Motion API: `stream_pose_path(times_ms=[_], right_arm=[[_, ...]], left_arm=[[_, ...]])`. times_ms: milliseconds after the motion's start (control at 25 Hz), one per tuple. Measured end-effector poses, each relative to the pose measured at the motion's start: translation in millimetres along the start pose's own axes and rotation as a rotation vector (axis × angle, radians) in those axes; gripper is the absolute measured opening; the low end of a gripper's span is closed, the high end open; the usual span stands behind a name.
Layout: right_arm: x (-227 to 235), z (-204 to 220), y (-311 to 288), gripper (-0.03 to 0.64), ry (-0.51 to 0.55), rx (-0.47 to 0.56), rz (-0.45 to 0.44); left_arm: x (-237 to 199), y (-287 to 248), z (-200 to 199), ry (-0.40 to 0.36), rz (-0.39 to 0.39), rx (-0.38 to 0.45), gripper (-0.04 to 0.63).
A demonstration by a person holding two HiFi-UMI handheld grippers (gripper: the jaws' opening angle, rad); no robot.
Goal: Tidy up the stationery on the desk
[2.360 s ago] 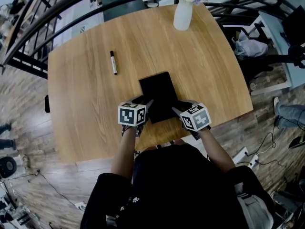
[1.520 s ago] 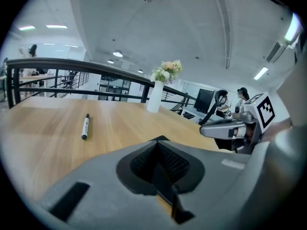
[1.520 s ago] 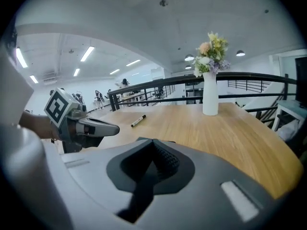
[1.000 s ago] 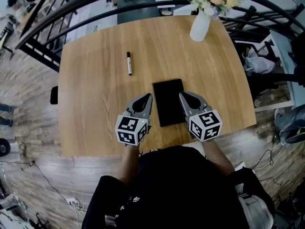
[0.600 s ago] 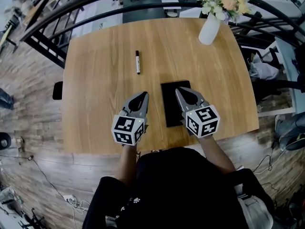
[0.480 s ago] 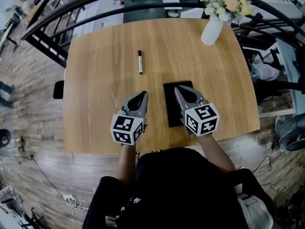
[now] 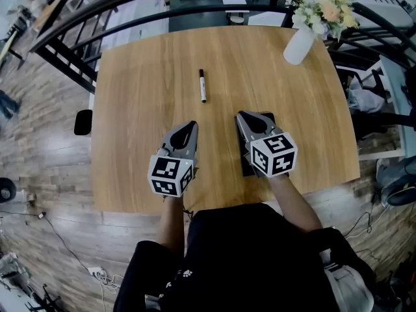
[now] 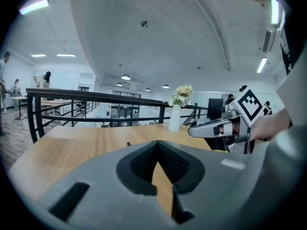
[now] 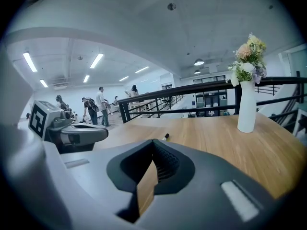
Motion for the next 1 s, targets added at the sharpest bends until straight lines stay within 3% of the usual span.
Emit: stream_pose_path(times_ms=[480,1000], right_arm=[[-5.0,-1.7,-62.2,0.008,-0.016,-0.032,0.032],[-21.5,7.9,-131.2,0.008,-0.028,-0.098,0.055]], left_arm=[[-45.7,-4.7,-11.2,-0.039,-0.005,0.029,-0.008],[-91.5,0.6,-11.1,-0.006,-0.017,0.051,-0.008]])
Point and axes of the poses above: the fingertips, and each gripper's own axes: y backward along the fingers, x to its right, z out of its underside, the point moved 3 cm from there along y, backward along the fingers, and after that the axes turned 7 degrees about x, right-handed, at the moved point
